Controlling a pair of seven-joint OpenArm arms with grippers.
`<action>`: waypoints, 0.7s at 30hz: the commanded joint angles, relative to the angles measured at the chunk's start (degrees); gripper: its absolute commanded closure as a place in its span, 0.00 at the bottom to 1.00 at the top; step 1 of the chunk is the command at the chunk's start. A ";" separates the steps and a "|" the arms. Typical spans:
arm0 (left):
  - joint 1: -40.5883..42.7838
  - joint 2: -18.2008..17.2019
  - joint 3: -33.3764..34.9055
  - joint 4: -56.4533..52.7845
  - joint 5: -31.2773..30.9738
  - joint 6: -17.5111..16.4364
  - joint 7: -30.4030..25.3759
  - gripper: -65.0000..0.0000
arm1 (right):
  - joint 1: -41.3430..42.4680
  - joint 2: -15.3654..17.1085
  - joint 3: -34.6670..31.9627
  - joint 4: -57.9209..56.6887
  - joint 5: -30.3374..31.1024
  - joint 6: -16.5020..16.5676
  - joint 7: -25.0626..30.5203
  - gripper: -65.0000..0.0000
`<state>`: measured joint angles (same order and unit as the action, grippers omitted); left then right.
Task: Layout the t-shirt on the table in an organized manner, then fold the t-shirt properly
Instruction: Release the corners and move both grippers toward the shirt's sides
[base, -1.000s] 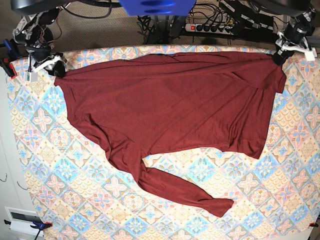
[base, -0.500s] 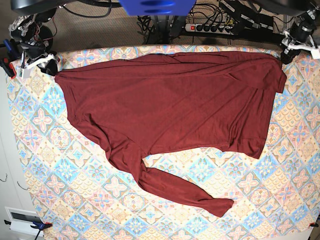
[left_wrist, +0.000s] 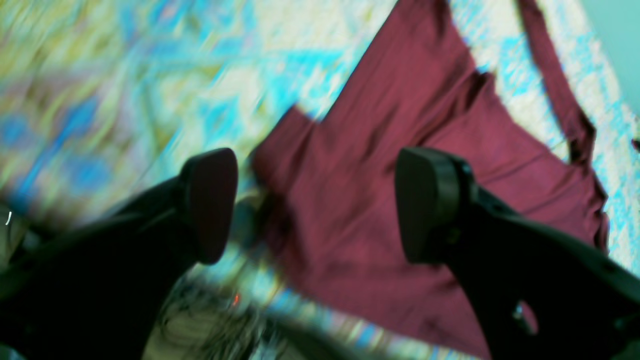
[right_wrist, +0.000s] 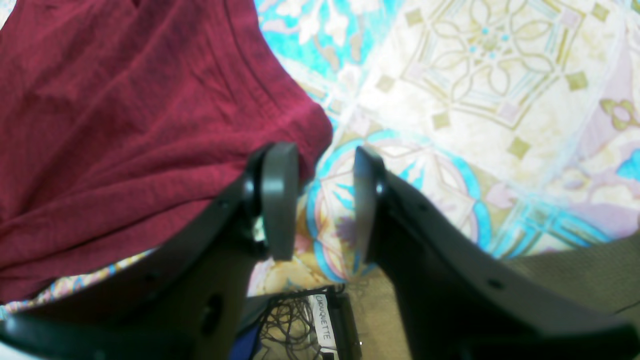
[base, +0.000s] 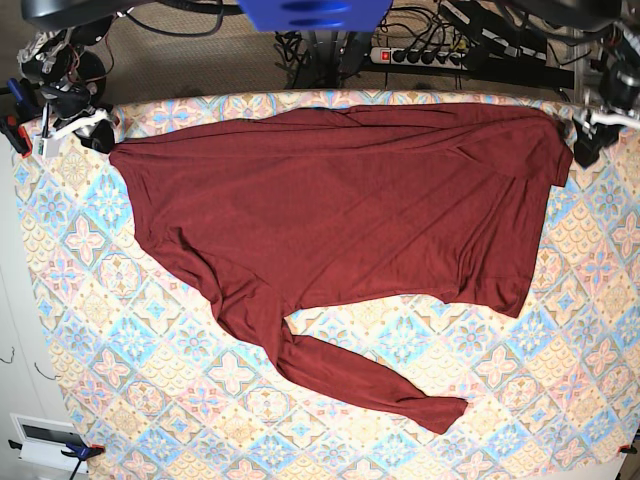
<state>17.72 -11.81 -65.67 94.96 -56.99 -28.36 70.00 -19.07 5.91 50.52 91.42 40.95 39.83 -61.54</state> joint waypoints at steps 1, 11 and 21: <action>-1.67 -2.65 0.04 1.35 -0.37 -0.34 -1.47 0.26 | 0.04 1.25 0.25 1.11 1.03 0.17 1.01 0.71; -22.68 -9.77 14.55 -4.89 16.42 -0.34 -1.47 0.26 | 6.10 6.26 -2.65 2.17 1.03 0.17 1.01 0.71; -38.59 -12.49 30.72 -26.78 30.31 -0.34 -13.25 0.26 | 11.29 6.97 -5.73 2.17 -6.80 0.17 0.92 0.71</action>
<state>-20.05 -23.07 -34.54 67.20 -26.11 -28.51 57.21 -8.47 11.81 44.75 92.62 32.93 39.64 -62.06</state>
